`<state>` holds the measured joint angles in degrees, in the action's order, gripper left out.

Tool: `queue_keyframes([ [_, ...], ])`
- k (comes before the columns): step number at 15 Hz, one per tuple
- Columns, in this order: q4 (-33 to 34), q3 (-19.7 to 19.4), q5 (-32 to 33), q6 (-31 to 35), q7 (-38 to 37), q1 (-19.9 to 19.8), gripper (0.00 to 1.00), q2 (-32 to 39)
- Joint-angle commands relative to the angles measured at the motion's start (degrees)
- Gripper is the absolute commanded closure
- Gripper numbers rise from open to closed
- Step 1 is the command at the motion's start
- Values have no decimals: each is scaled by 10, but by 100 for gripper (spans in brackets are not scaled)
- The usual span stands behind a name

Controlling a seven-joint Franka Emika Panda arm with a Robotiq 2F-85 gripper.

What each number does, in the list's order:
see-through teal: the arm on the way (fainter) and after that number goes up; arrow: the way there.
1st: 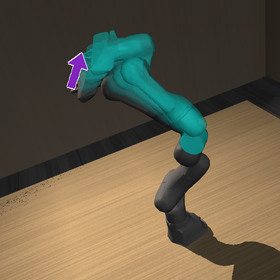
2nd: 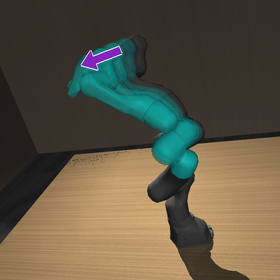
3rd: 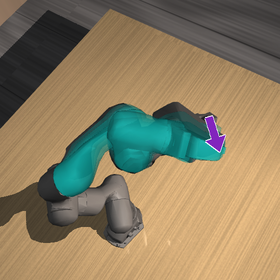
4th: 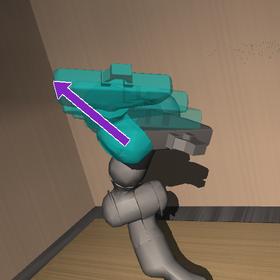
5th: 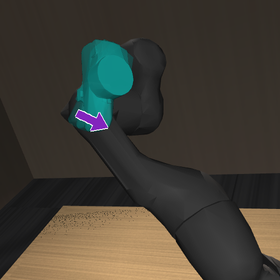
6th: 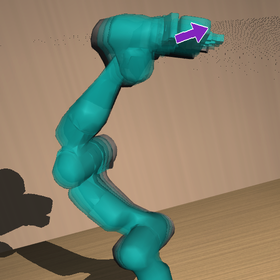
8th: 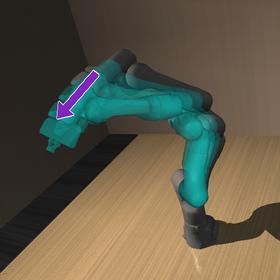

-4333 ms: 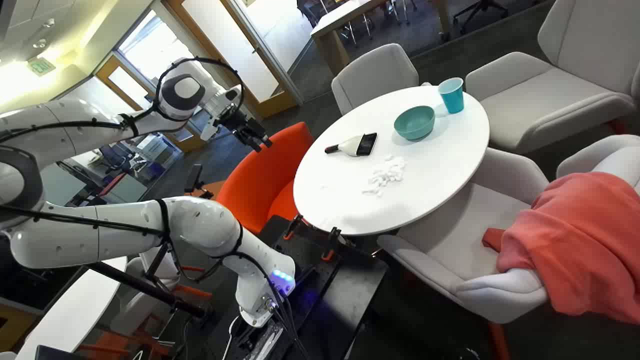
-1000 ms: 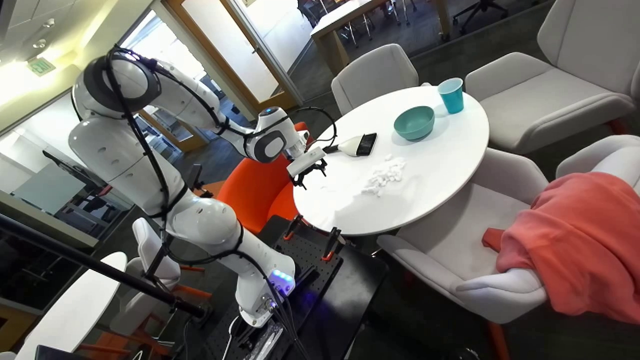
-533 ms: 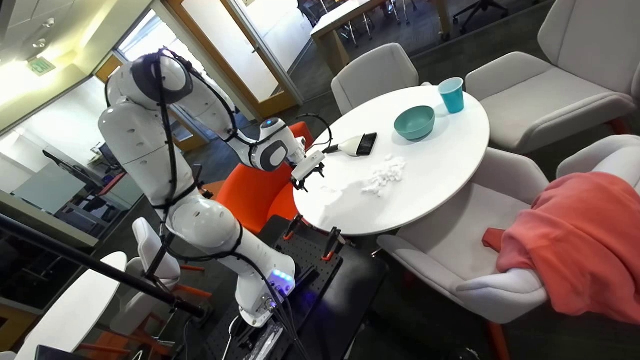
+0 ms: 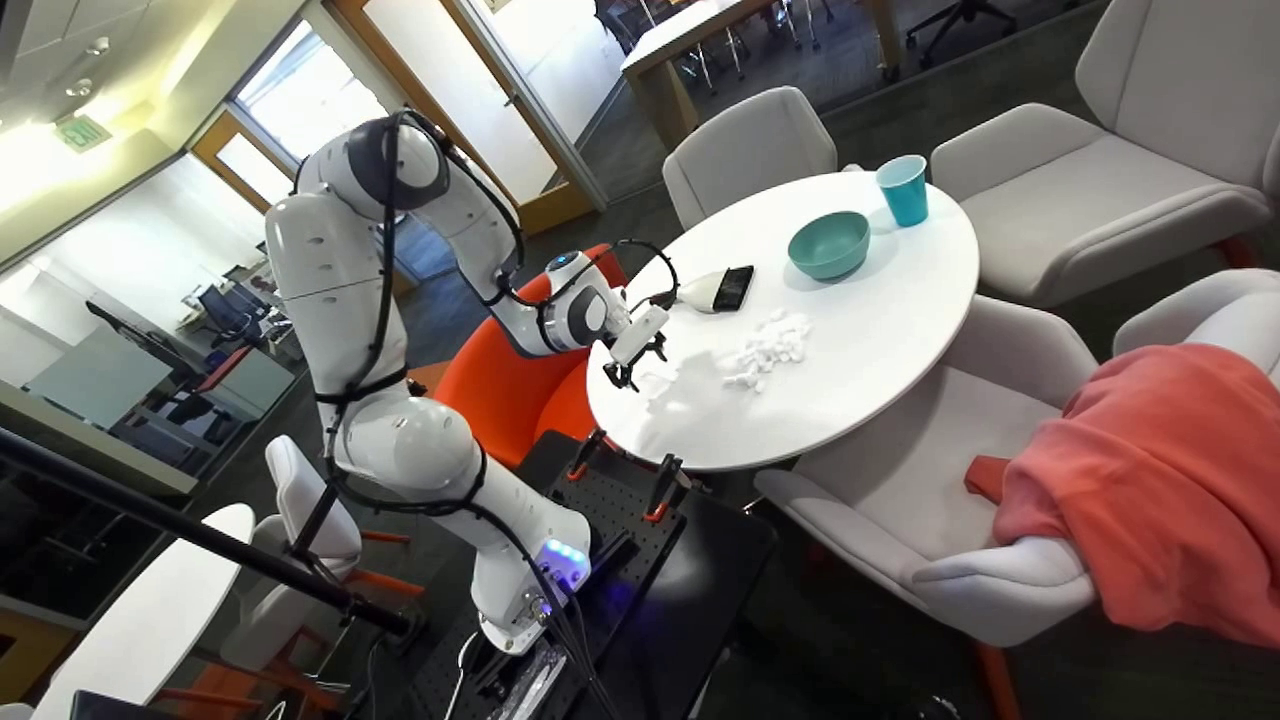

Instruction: Pick up the white spoon from the table and move it to the right.

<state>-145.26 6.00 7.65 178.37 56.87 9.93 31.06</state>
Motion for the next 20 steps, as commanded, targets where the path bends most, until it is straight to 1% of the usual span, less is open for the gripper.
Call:
queue_keyframes([
  [1,49,-8,53,-7,-57,22,0,34],
  [6,90,-9,97,-17,-106,39,0,69],
  [7,96,-9,103,-19,-114,41,25,74],
  [8,101,-9,108,-18,-119,42,28,78],
  [9,105,-8,113,-18,-123,43,34,83],
  [11,112,-8,123,-18,-131,43,51,90],
  [14,113,-9,133,-18,-142,45,71,86],
  [17,99,-11,141,-16,-157,45,94,70],
  [18,91,-14,142,-15,-164,47,98,62],
  [19,82,-22,142,-13,-173,51,100,50],
  [20,73,-22,143,-13,-178,47,100,41],
])
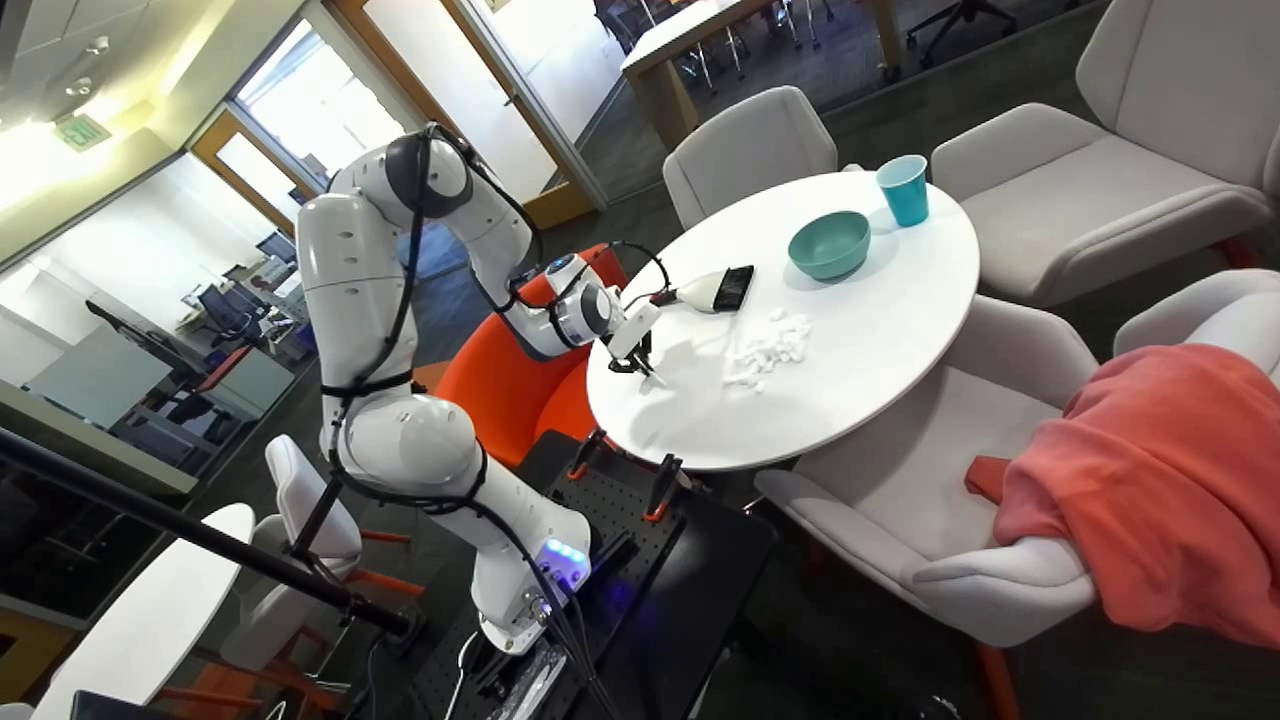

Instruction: Pick up the white spoon from the table and move it to the right.

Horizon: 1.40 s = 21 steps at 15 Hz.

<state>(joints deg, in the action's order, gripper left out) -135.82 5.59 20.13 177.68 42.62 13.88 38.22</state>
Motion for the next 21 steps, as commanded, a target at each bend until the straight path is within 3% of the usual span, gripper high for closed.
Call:
queue_keyframes([
  [1,-35,-36,21,-1,-45,14,98,-49],
  [3,-54,-75,28,7,-68,28,98,-76],
  [5,-73,-140,47,18,-98,47,98,-110],
  [8,-95,-284,45,27,-114,136,98,-143],
  [9,-105,-323,53,-1,-116,174,98,-148],
  [10,-70,-263,38,13,-83,113,90,-117],
  [12,-90,-312,41,12,-85,152,90,-132],
  [13,-95,-314,41,12,-90,158,90,-134],
  [14,-97,-314,41,12,-94,163,98,-134],
  [16,-61,-339,13,39,-132,171,98,-98],
  [18,-28,-344,-15,46,-146,148,98,-77],
  [19,-5,-335,16,42,-181,112,98,-71],
  [21,36,-338,8,43,-208,79,98,-48],
])
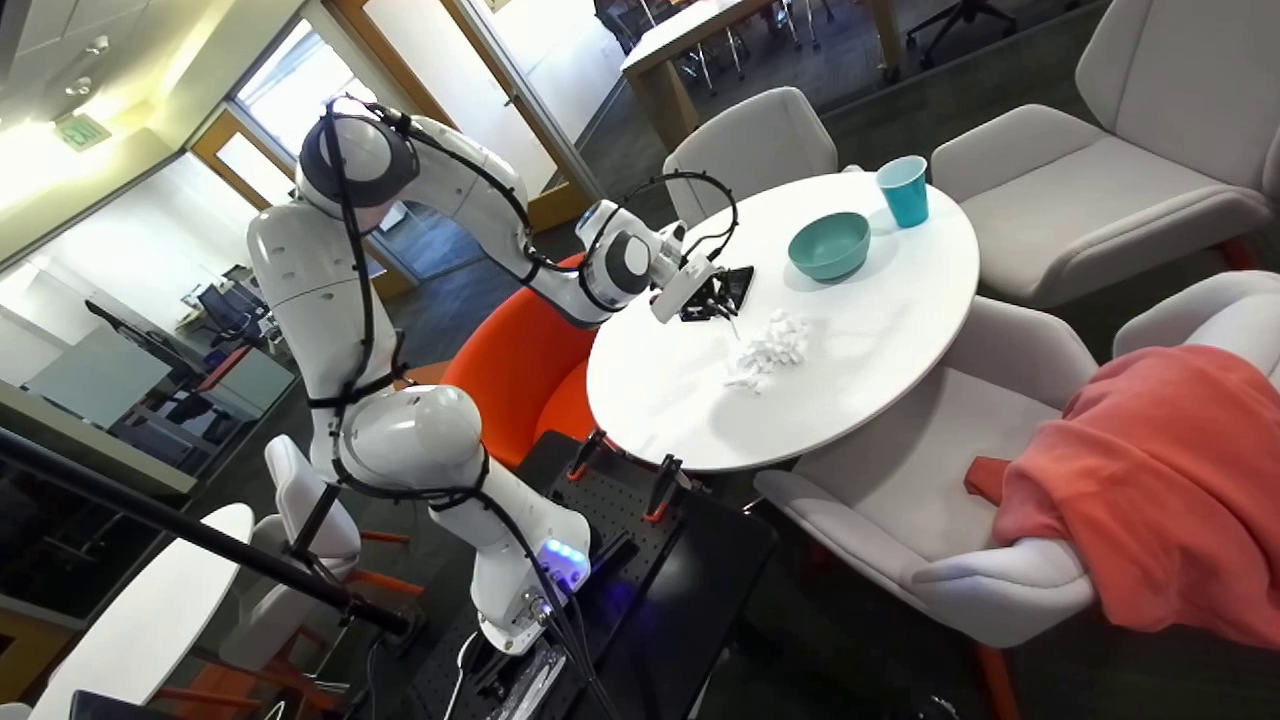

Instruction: Pick up the white spoon from the table and move it to the right.

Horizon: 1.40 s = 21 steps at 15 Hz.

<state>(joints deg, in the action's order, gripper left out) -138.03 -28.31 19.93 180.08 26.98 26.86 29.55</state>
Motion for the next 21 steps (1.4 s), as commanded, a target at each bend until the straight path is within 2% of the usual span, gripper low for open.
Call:
queue_keyframes([
  [1,81,1,5,20,-66,-68,98,54],
  [6,182,-14,-25,18,-144,-136,98,126],
  [9,236,-5,-62,5,-192,-173,98,168],
  [10,198,-7,-36,0,-163,-163,90,134],
  [13,228,-6,-50,0,-182,-177,90,164],
  [14,231,-6,-50,0,-185,-177,98,167],
  [15,246,-4,-60,-11,-196,-178,98,177],
  [21,365,88,-90,-132,-197,-282,98,211],
])
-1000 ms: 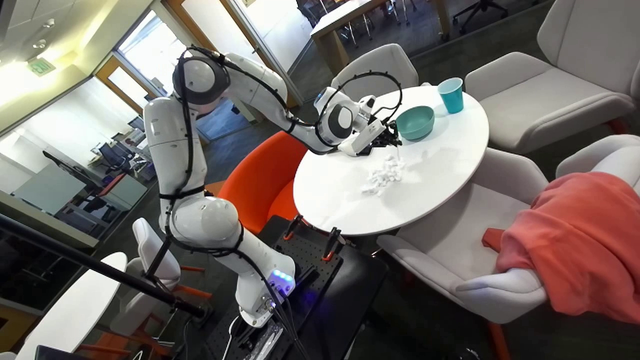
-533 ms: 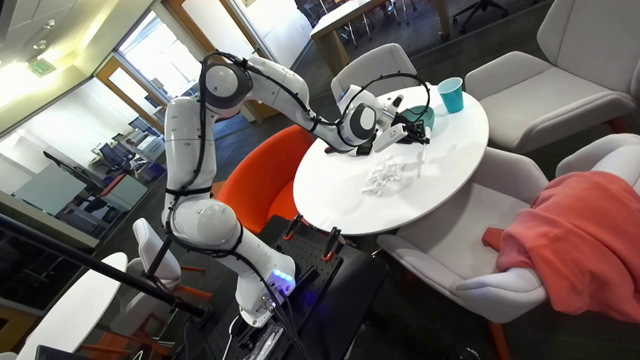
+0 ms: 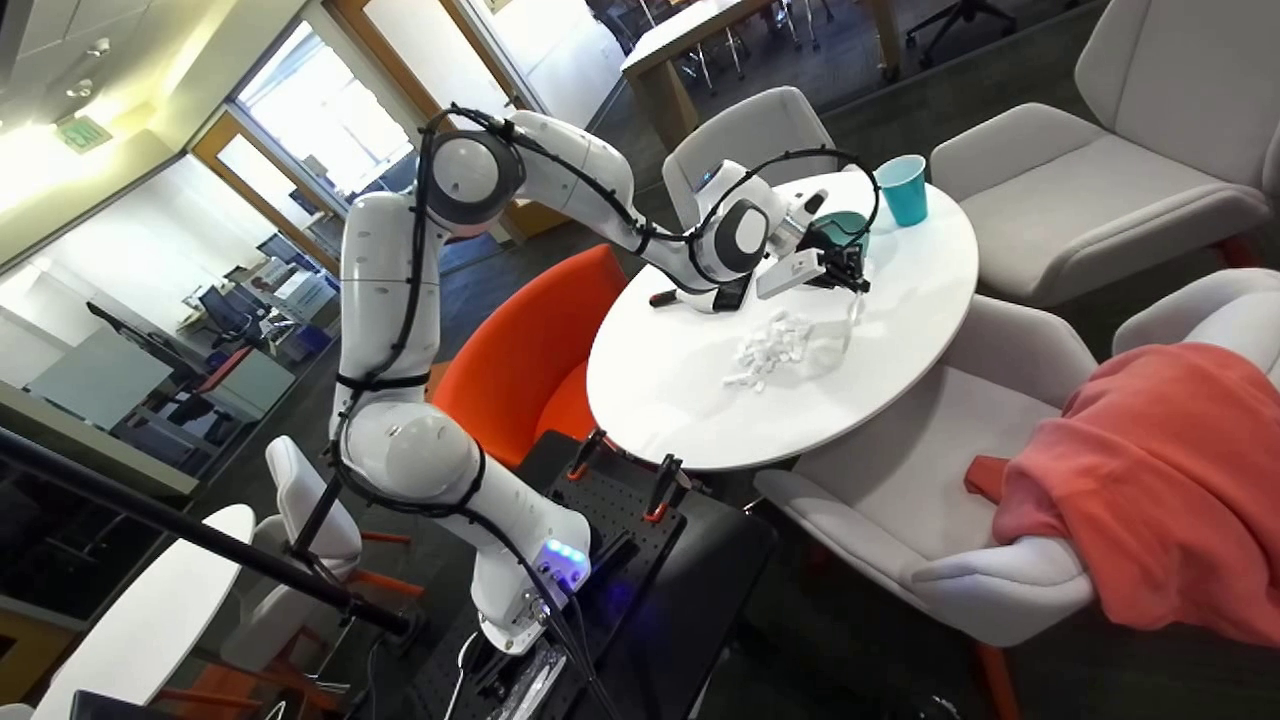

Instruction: Pick up the white spoon from the table and move it to the right.

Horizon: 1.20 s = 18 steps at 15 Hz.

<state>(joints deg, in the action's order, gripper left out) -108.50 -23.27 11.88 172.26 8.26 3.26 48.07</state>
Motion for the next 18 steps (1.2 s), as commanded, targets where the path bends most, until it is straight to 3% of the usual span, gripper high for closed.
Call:
queue_keyframes([
  [1,93,53,-11,-70,-9,-63,98,37],
  [4,155,85,-16,-113,-7,-101,98,66],
  [10,237,145,-32,-126,7,-154,98,120],
  [11,243,150,-33,-127,6,-157,65,124],
  [13,245,159,-35,-127,6,-160,58,121],
  [18,195,171,-32,-117,12,-159,18,65],
])
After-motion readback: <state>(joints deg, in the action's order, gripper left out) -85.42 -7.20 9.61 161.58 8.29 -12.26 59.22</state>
